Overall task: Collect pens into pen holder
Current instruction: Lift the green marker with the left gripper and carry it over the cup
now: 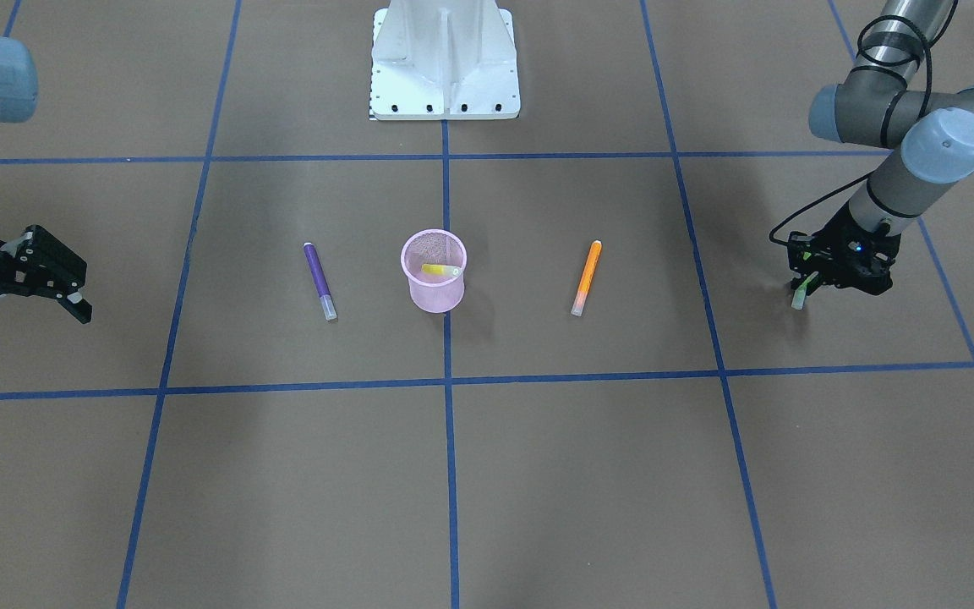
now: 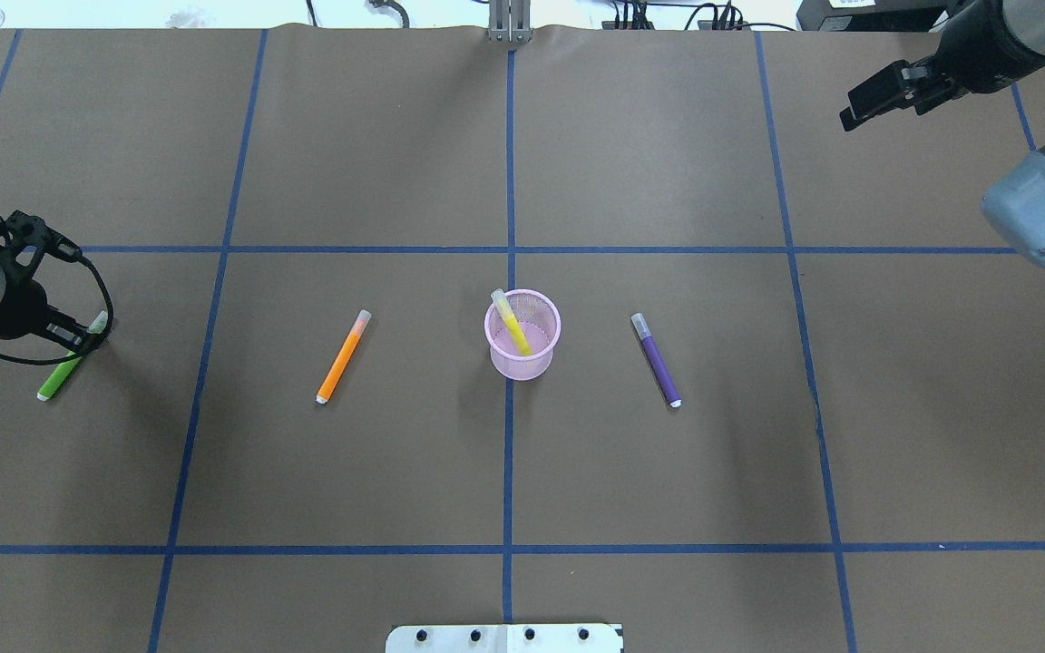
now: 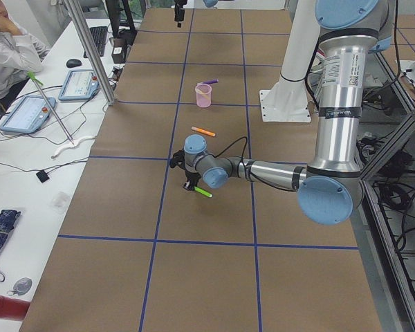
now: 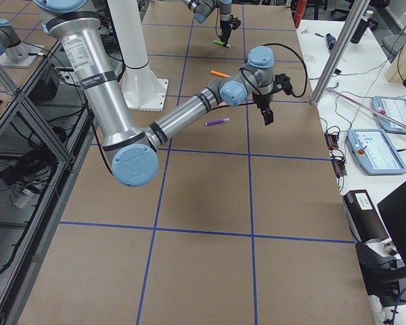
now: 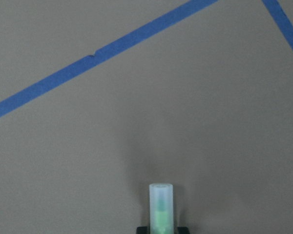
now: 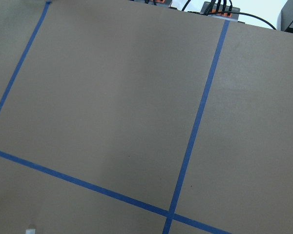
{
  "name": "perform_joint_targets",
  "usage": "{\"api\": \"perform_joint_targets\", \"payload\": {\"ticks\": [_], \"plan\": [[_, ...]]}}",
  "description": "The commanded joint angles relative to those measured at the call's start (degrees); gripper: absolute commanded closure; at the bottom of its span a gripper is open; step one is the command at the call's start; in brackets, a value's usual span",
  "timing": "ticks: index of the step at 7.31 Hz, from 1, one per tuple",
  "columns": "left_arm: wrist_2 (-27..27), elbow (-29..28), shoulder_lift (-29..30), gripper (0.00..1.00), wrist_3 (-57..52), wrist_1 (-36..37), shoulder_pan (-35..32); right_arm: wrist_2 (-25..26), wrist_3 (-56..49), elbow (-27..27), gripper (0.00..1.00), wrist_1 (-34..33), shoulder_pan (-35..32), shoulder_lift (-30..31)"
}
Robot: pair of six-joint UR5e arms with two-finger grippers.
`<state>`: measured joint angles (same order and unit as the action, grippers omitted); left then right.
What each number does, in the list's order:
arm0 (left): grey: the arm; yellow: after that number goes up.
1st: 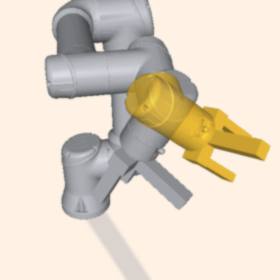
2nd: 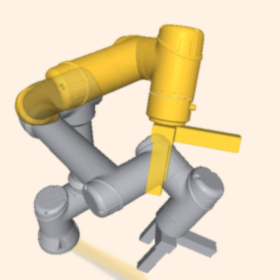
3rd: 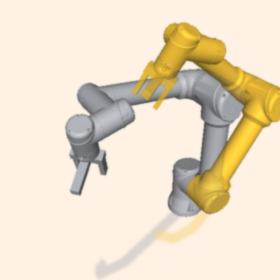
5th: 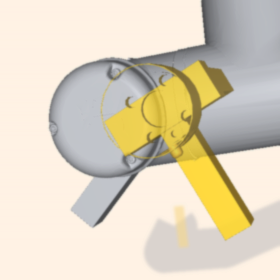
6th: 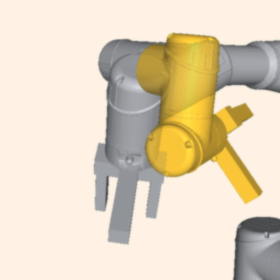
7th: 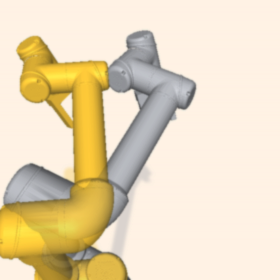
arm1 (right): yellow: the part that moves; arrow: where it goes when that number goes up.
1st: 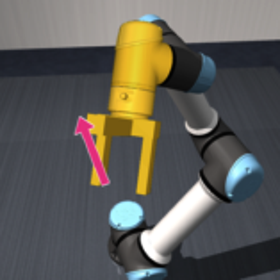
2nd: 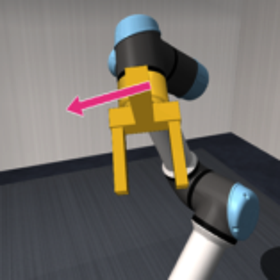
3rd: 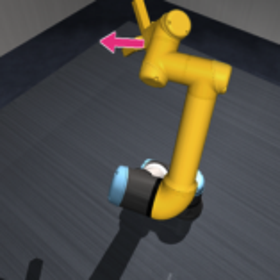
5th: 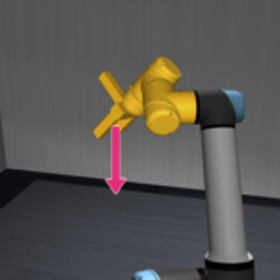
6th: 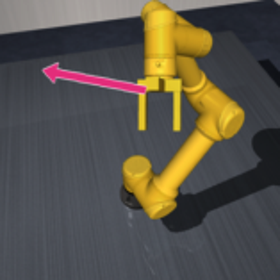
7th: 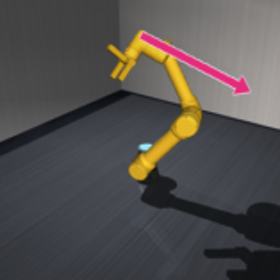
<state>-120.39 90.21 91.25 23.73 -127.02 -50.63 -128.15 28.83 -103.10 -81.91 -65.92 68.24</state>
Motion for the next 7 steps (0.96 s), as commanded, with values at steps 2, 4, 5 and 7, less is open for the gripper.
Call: {"api": "perform_joint_targets", "payload": {"ticks": [2,4,5,7], "plan": [[-0.5,0.4,0.3,1.00,0.0,0.0,-0.1,-0.1,0.0,0.0,0.01,0.0,0.0,-0.1],[-0.9,4.1,1.1,1.00,-0.1,-0.4,-0.4,0.0,0.0,0.0,0.01,0.1,0.0,-0.1],[-0.6,7.6,2.9,1.00,-0.2,-0.8,-0.9,0.0,0.0,-0.1,0.01,0.1,0.0,-0.1],[-0.2,8.3,13.0,1.00,0.0,-4.6,-1.1,0.0,0.0,-0.1,0.01,0.1,0.0,0.0]]}}
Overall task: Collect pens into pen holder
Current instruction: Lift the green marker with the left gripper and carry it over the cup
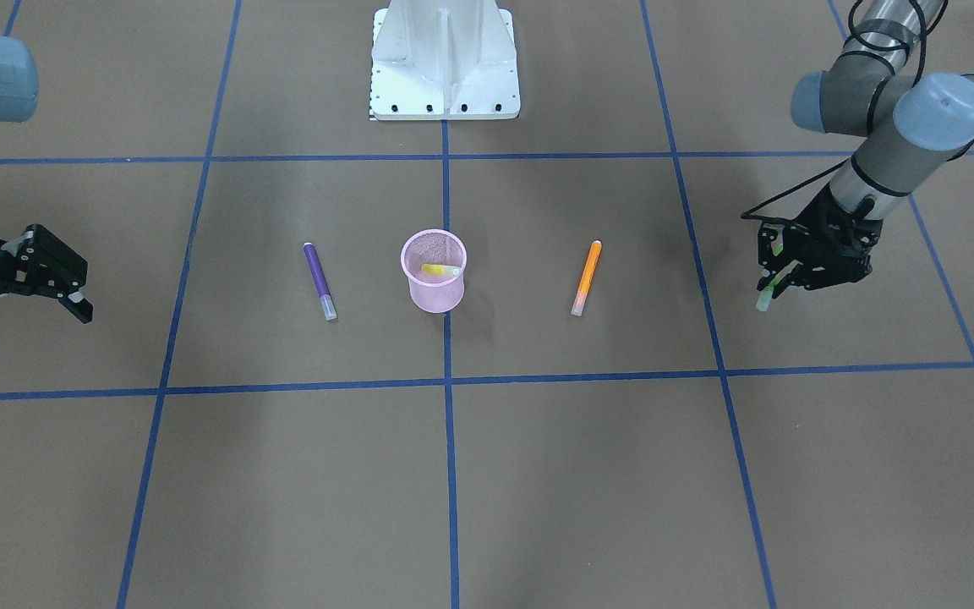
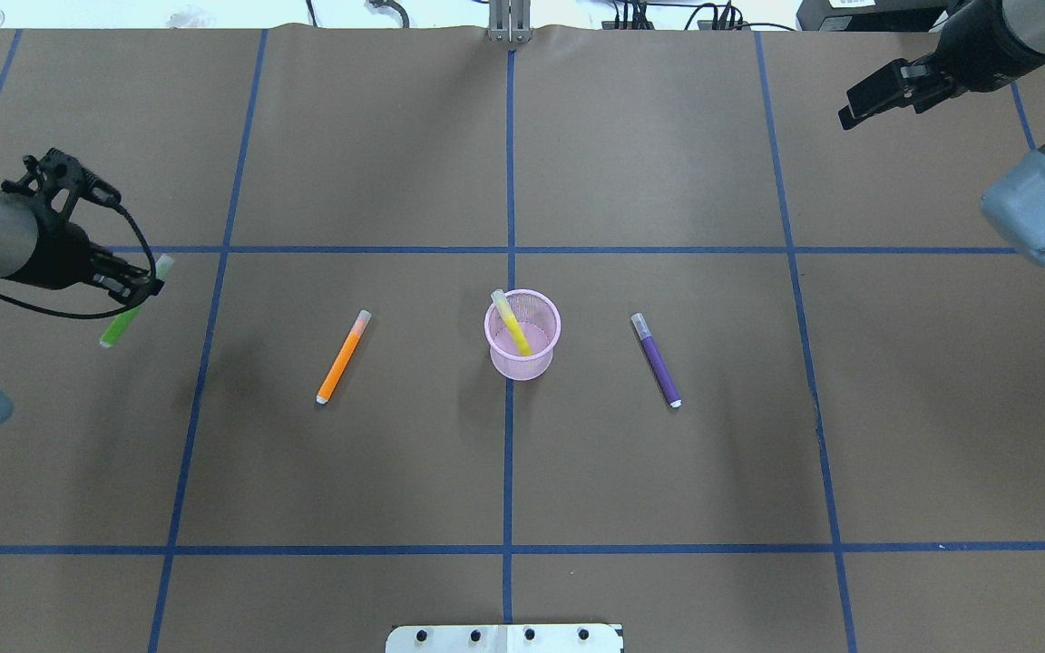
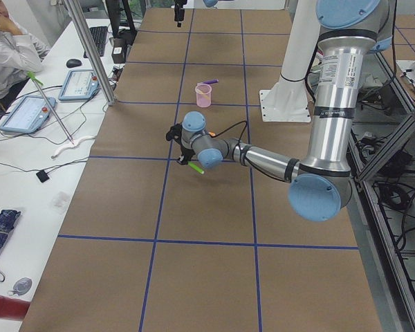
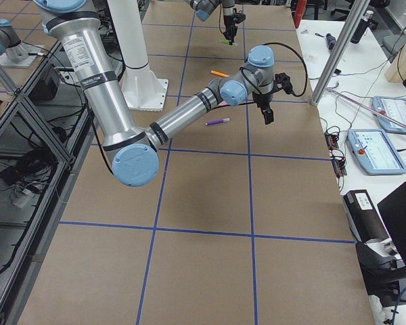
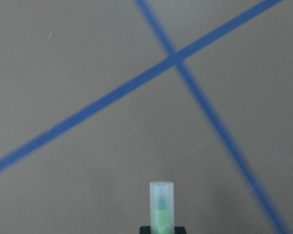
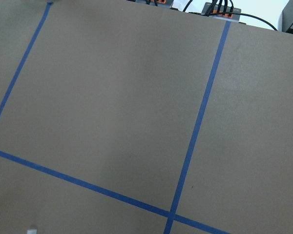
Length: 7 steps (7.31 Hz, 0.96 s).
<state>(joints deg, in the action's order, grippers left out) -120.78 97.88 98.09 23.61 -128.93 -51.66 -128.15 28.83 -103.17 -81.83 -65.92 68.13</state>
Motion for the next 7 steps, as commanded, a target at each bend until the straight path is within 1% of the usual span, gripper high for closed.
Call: {"api": "perform_joint_targets", "payload": {"ticks": [1,2,3,4,5,6,7], "plan": [[0.8,0.6,10.2,1.00,1.1,-5.8,0.2,0.1,0.1,0.0,0.01,0.0,0.0,0.1],[0.9,1.2,11.3,1.00,5.1,-9.6,0.2,0.1,0.2,-0.1,0.01,0.0,0.0,0.1],[4.3,0.6,12.2,1.00,6.4,-17.2,1.1,0.2,0.2,0.0,0.01,0.0,0.0,0.1],[10.0,1.0,13.5,1.00,11.1,-22.2,5.1,0.2,0.3,-0.1,0.01,0.1,0.0,0.0],[18.4,0.4,17.2,1.00,13.9,-24.8,11.0,0.2,0.3,-0.1,0.01,0.1,0.0,0.0],[28.1,-0.2,19.7,1.00,14.0,-26.4,17.8,0.2,0.3,0.0,0.01,0.1,0.0,0.0],[34.0,-2.2,22.1,1.00,13.8,-27.9,22.0,0.2,0.3,0.0,0.01,0.1,0.0,-0.1]]}}
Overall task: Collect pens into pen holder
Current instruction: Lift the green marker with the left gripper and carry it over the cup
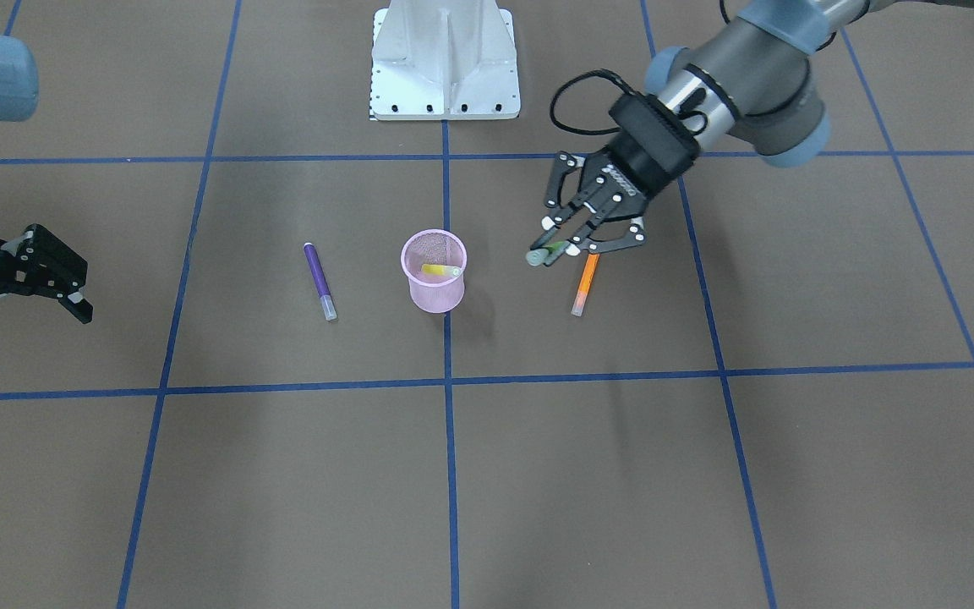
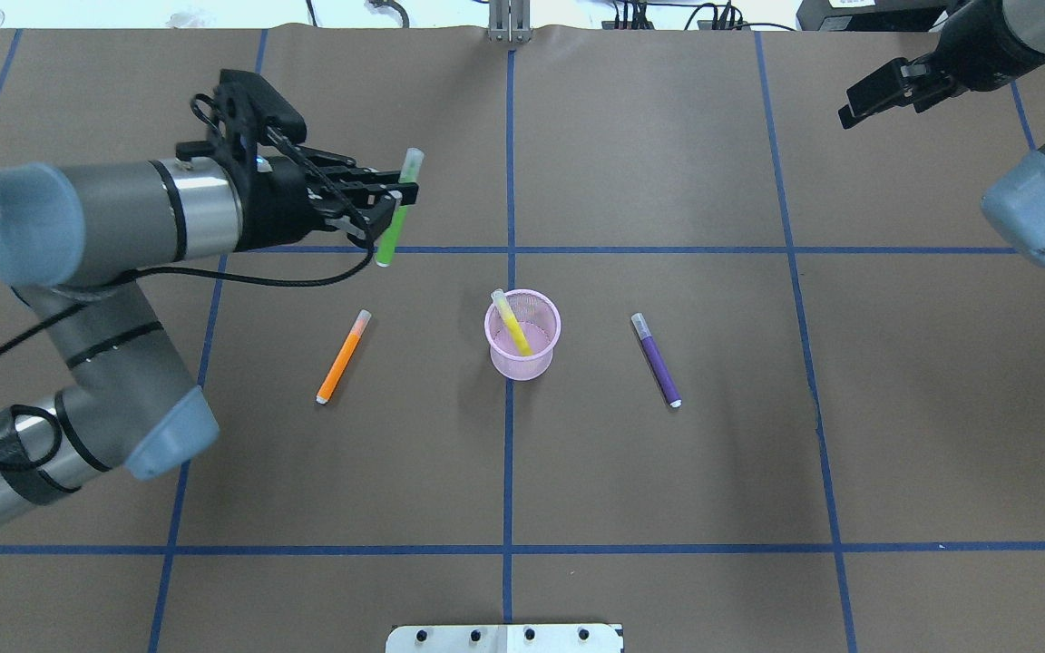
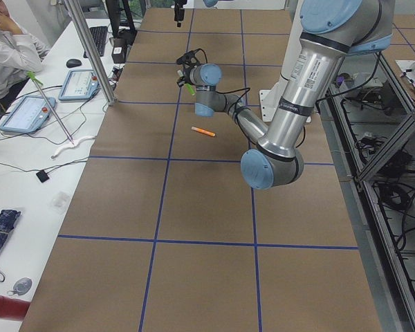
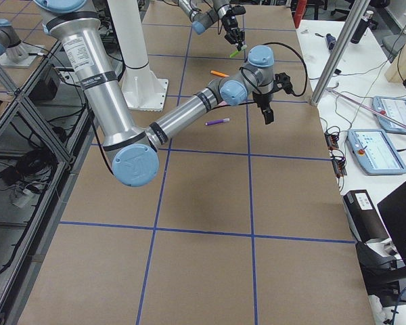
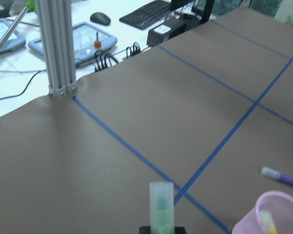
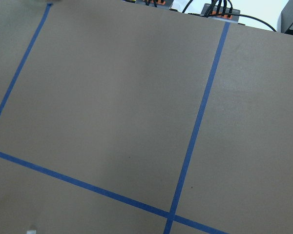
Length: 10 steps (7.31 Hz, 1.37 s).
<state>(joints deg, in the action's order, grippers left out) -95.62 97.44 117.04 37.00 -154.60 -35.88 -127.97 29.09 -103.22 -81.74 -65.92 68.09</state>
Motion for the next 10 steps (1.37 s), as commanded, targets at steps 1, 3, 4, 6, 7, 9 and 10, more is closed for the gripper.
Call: {"api": "perform_joint_targets", "payload": {"ticks": [1,3,4,6,7,9,10], "plan": [[10.4,-5.0,6.2,1.00,0.2,-3.2,6.8,0.0,0.0,0.1,0.01,-0.1,0.0,-0.1],[10.5,-10.1,9.5,1.00,-0.1,-3.4,6.8,0.1,-0.1,0.2,0.01,0.0,0.1,-0.2],[10.8,-11.5,10.0,1.00,-0.3,-4.0,6.9,0.3,-0.1,0.3,0.01,-0.1,0.1,-0.2],[10.8,-12.4,10.0,1.00,-2.2,-4.0,8.3,0.3,-0.1,0.5,0.01,-0.1,0.1,-0.2],[10.8,-13.1,10.0,1.00,-2.2,-4.0,9.1,0.3,-0.1,0.5,0.01,-0.1,0.1,-0.2],[12.4,-13.2,9.9,0.96,-2.3,-4.0,11.2,0.3,-0.1,0.5,0.01,-0.1,0.1,-0.2],[13.1,-13.5,10.0,0.77,-2.2,-4.1,11.6,0.3,-0.2,0.5,0.01,-0.1,0.1,-0.2]]}}
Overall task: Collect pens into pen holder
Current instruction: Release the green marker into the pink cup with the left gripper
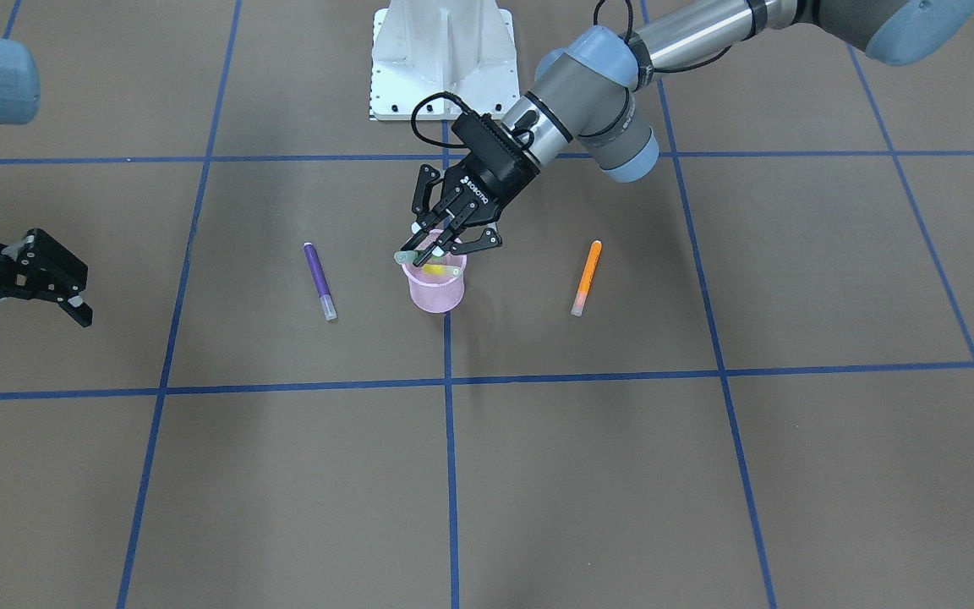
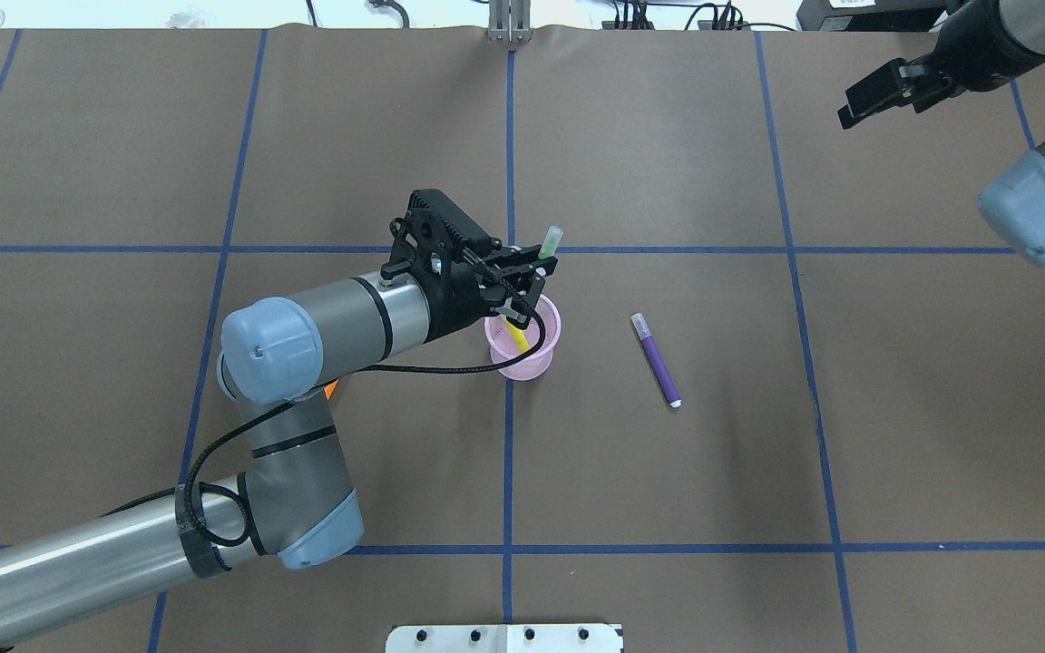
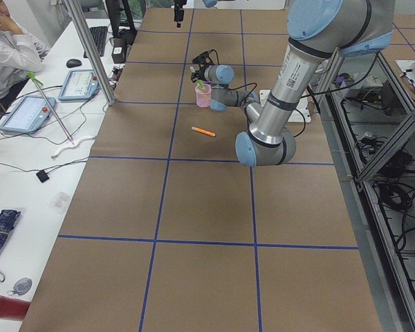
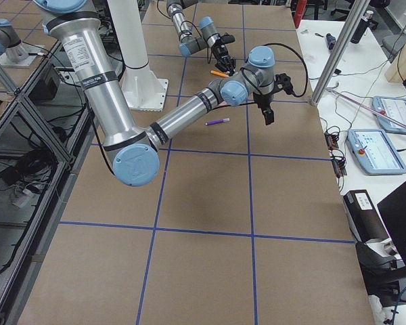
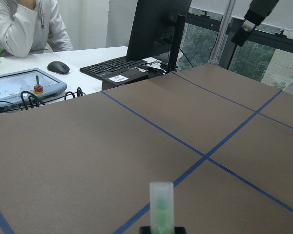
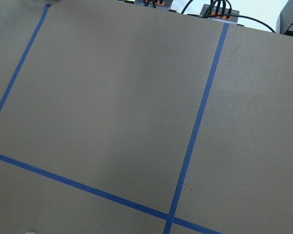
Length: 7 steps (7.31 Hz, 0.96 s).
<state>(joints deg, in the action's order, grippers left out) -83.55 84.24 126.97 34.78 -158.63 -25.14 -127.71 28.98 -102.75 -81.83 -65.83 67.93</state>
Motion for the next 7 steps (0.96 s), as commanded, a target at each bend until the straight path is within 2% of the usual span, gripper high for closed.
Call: {"api": "perform_joint_targets", "payload": {"ticks": [1,2,6,7], "plan": [[1.0,-0.4,0.0,0.28,-0.3,-0.1,0.9,0.0,-0.1,0.0,0.01,0.0,0.0,0.0],[1.0,-0.4,-0.1,0.01,-2.8,-0.4,0.9,0.0,-0.1,0.0,0.01,0.0,0.0,0.0],[0.6,0.8,-0.1,0.02,-2.8,-0.4,0.1,0.0,-0.1,0.4,0.01,0.1,0.0,0.0],[0.0,2.1,-0.3,0.03,-2.1,3.5,-0.3,0.0,-0.1,0.4,0.01,0.1,0.0,0.0]]}}
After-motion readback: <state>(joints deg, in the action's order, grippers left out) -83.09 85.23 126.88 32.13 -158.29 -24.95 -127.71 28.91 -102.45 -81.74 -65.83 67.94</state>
